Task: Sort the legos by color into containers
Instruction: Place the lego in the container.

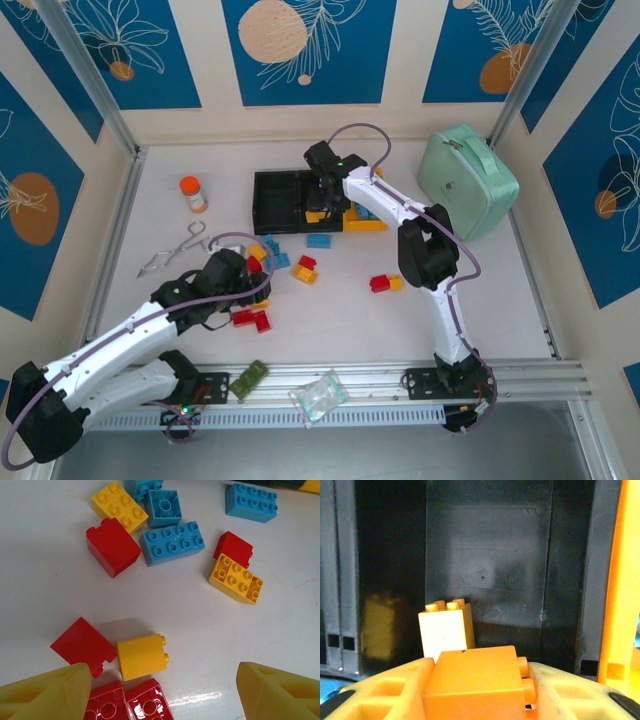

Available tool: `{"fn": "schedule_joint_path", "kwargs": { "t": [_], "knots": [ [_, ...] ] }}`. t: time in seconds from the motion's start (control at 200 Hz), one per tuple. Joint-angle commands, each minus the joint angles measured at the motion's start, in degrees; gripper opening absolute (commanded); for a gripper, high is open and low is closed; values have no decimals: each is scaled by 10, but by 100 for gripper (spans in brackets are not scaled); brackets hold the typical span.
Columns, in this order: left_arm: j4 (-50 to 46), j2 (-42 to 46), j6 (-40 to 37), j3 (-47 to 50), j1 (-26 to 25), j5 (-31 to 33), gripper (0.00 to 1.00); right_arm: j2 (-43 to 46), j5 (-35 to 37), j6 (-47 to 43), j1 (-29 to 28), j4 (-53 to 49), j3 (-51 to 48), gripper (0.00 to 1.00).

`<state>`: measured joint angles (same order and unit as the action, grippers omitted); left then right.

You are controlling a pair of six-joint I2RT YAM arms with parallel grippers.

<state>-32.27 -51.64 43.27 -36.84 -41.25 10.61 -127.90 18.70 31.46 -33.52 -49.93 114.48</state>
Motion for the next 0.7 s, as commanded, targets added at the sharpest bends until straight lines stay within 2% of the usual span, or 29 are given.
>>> {"fn": "schedule_joint_path", "kwargs": {
  "t": [0.0,0.14,0.355,0.485,0.695],
  "knots": [
    [-14,9,8,5,8,8,76,-14,15,-3,3,-36,33,50],
    [-11,8,7,6,9,6,76,-11,20,-5,1,-40,40,57],
    [-14,3,11,7,11,3,76,26,23,-11,-2,-31,21,59],
    [-26,4,17,6,12,2,76,82,19,-16,-10,-2,-33,59],
    [-73,-3,37,1,13,13,76,214,-12,-5,-25,61,-186,59]
  ]
}}
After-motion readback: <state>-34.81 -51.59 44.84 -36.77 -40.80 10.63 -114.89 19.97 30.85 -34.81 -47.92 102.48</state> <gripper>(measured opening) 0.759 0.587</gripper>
